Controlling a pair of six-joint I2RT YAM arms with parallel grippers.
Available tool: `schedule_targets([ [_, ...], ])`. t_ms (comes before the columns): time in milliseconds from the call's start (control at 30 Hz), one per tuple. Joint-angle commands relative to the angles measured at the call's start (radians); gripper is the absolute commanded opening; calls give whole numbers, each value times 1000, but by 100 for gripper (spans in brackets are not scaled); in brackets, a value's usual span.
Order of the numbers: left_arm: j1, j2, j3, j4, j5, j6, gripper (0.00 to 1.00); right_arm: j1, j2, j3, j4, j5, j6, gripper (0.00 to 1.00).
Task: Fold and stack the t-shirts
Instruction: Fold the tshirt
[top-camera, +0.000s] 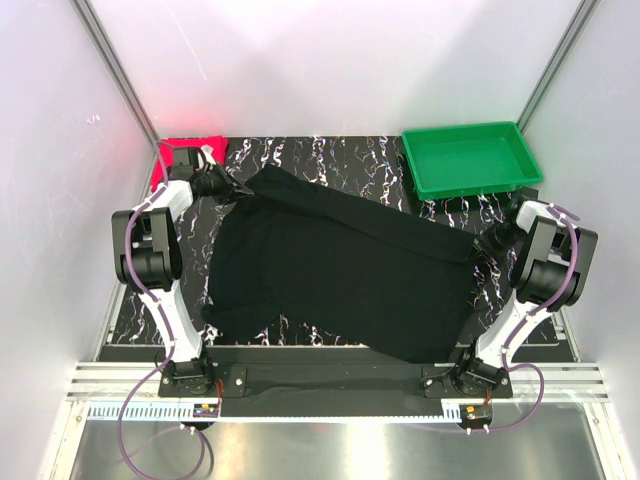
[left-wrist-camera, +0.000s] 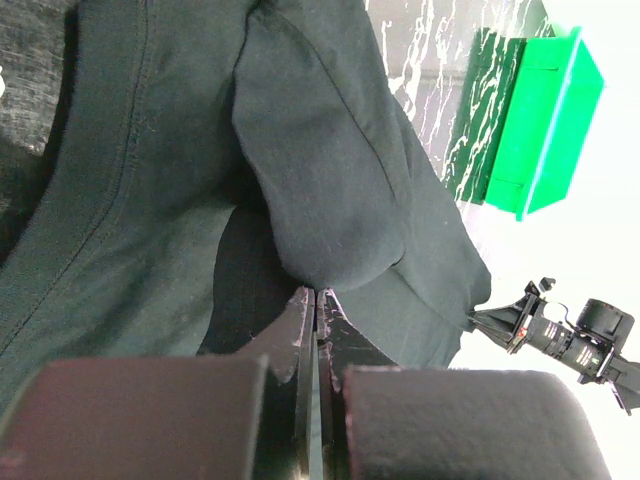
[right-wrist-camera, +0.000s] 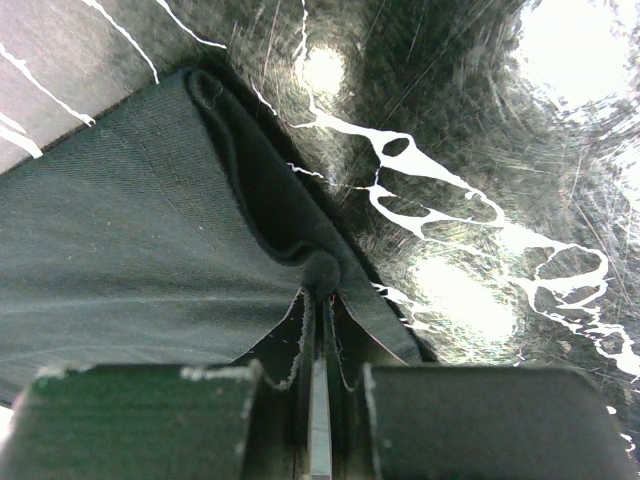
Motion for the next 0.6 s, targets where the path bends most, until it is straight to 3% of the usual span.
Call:
schedule_targets([
  [0, 8, -74, 0, 13, -3, 22, 0, -6, -19, -4, 10, 29, -13, 6],
  [567, 8, -174, -121, 20, -15, 26, 0, -6, -1, -4, 14, 23, -15, 7],
])
